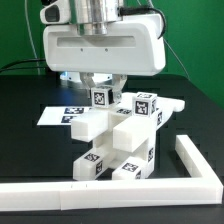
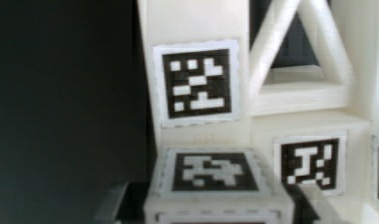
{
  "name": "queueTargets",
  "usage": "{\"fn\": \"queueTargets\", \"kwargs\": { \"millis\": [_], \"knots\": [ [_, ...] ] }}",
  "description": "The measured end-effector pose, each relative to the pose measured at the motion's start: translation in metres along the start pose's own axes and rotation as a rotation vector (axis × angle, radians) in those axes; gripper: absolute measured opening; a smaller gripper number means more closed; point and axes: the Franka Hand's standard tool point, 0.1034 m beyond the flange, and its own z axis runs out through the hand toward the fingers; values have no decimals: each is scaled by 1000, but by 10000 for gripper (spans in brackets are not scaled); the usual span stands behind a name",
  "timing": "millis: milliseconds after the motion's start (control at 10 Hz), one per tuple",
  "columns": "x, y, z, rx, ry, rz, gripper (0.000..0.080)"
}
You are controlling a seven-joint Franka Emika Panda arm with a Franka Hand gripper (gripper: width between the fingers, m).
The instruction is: Assemble chair
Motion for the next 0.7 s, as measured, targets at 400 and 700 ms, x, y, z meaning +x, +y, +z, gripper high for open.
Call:
{"fn": "queueTargets", "kwargs": {
  "millis": [400, 700],
  "knots": [
    [1, 0, 0, 9, -1, 539, 266],
    [0, -7, 1, 37, 6, 838, 268]
  ]
}}
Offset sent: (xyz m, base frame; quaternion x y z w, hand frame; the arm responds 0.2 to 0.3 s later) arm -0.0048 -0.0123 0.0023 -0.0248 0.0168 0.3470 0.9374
